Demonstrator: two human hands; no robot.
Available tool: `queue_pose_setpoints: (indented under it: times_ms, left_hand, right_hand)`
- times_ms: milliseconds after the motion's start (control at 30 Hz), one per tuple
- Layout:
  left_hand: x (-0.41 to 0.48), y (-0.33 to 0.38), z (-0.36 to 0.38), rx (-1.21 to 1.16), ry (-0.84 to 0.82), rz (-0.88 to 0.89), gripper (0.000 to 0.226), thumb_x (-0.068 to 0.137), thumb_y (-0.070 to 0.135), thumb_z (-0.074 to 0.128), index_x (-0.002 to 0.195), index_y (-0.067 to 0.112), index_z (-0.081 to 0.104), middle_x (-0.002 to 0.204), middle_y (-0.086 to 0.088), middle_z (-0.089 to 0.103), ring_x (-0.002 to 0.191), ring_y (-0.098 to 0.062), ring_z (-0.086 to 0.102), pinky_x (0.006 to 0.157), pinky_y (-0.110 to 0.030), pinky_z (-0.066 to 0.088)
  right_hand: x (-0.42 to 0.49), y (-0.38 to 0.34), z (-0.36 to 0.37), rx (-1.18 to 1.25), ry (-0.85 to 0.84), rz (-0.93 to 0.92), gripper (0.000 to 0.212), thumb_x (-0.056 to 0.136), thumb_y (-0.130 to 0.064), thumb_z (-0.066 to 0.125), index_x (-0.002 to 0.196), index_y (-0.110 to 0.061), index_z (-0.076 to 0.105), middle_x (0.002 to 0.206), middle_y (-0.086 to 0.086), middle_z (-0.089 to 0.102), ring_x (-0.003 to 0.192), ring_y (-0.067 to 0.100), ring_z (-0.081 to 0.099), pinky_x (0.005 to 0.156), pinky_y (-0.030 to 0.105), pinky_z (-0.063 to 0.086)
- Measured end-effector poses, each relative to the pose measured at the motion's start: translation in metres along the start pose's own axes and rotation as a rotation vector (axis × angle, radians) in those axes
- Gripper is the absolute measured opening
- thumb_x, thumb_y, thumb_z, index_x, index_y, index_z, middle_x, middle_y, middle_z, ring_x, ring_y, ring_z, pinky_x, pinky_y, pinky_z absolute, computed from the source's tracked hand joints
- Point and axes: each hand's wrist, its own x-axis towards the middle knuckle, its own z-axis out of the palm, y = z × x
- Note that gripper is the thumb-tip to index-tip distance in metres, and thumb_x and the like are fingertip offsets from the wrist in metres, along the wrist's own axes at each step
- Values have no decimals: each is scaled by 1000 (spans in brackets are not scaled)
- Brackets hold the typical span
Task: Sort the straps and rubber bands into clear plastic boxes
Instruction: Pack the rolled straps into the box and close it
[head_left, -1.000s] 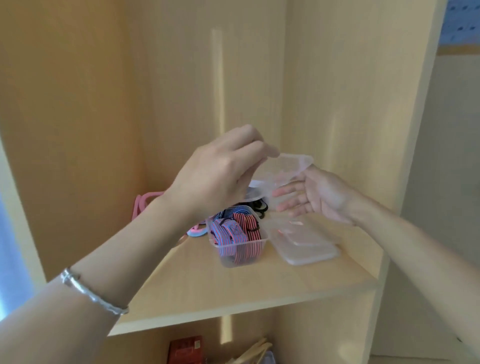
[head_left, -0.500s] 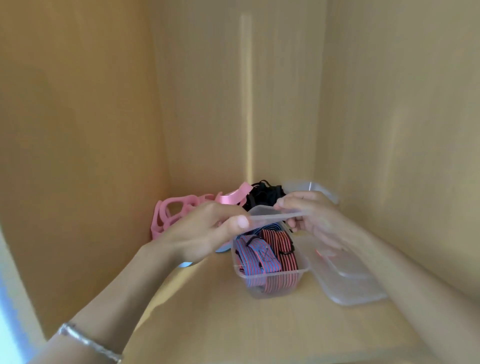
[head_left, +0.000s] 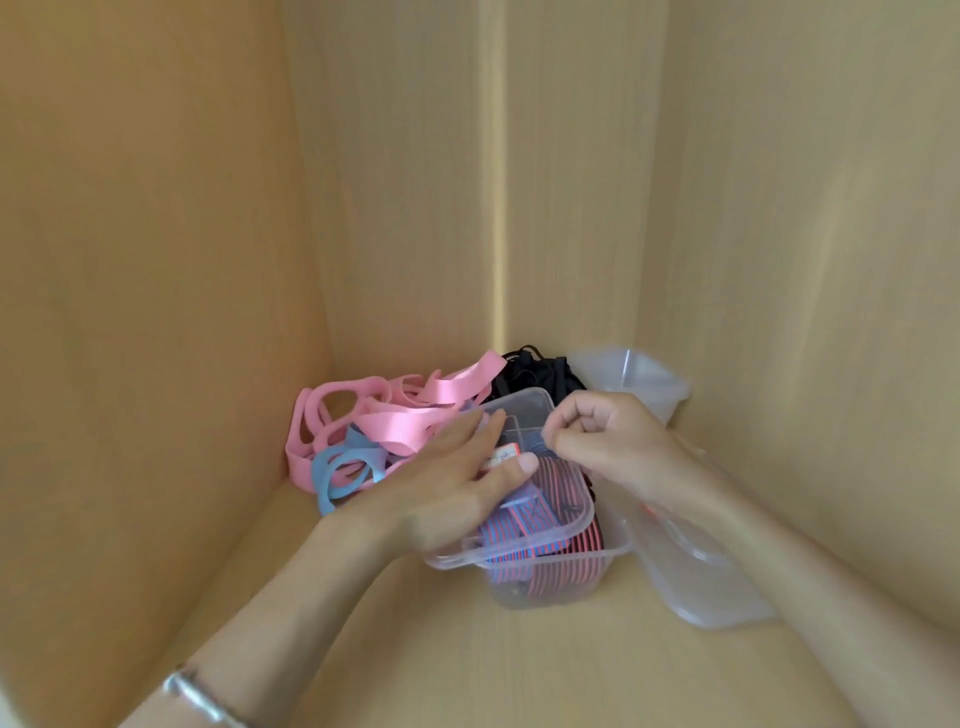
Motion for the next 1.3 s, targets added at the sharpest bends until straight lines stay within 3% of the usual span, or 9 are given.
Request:
queue_pose_setpoints:
  times_ms: [167,333,500,567,667,733,967,1133,1300]
  left_hand:
    - [3,19,10,76,-19,-45,75,94,63,21,153,24,-5,160,3,-12,146,-12,-15,115,-28,-8]
    - [7,33,14,152,-24,-55,77,95,62,22,153,20,-6,161,-1,-13,147,-14,-15,117,-32,-7]
    - [7,35,13,156,-8,-48,76,95,61,26,153,21,-2,161,1,-10,147,-12,-13,117,-30,-6]
    - [9,35,13,171,-4,-49,76,95,61,25,153,21,0,161,0,-8,147,-12,-12,118,-31,-7]
    - [14,38,17,223,-8,-60,77,94,64,21,154,21,1,162,-2,-6,147,-15,-13,119,-38,-6]
    - [16,41,18,252,-18,-84,77,93,65,19,154,21,0,161,-5,-9,147,-17,-15,119,-40,-6]
    - [15,49,19,237,-62,-130,77,94,65,19,153,22,-5,160,-7,-13,147,-19,-17,119,-39,-8]
    - [19,50,18,242,-89,-132,78,94,65,19,153,22,-5,161,-7,-12,147,-19,-16,119,-41,-6]
    - [19,50,17,224,-95,-115,77,94,65,21,153,22,-4,161,-5,-11,147,-18,-15,120,-40,-5]
  right_hand:
    - [4,7,-9,-114,-14,-2,23,84,-7,56,90,-27,66,61,-16,52,56,1,46,62,24,36]
    - [10,0,-11,-184,-58,58,36,89,-6,48,109,-34,59,93,-17,56,77,-10,54,65,10,38]
    - [15,19,-4,-106,42,120,39,93,-14,53,128,-29,58,120,-12,58,110,6,56,90,22,41]
    - [17,25,-2,-47,93,148,33,93,-9,52,119,-25,64,118,-7,62,105,9,59,88,23,44]
    - [19,30,-2,113,138,224,32,91,0,50,91,-26,68,103,3,70,97,18,66,94,36,52]
    - [21,33,-3,156,135,231,36,90,4,48,87,-26,68,98,4,71,97,21,68,96,41,51]
    - [21,36,-2,200,140,202,37,91,5,47,90,-25,67,101,1,70,103,20,66,100,40,49]
    - [20,35,-2,165,154,207,34,93,6,45,114,-12,66,99,-4,67,103,15,64,99,36,49]
    - [19,32,-5,122,158,226,33,93,4,45,113,-12,65,93,-4,67,92,10,65,82,24,51]
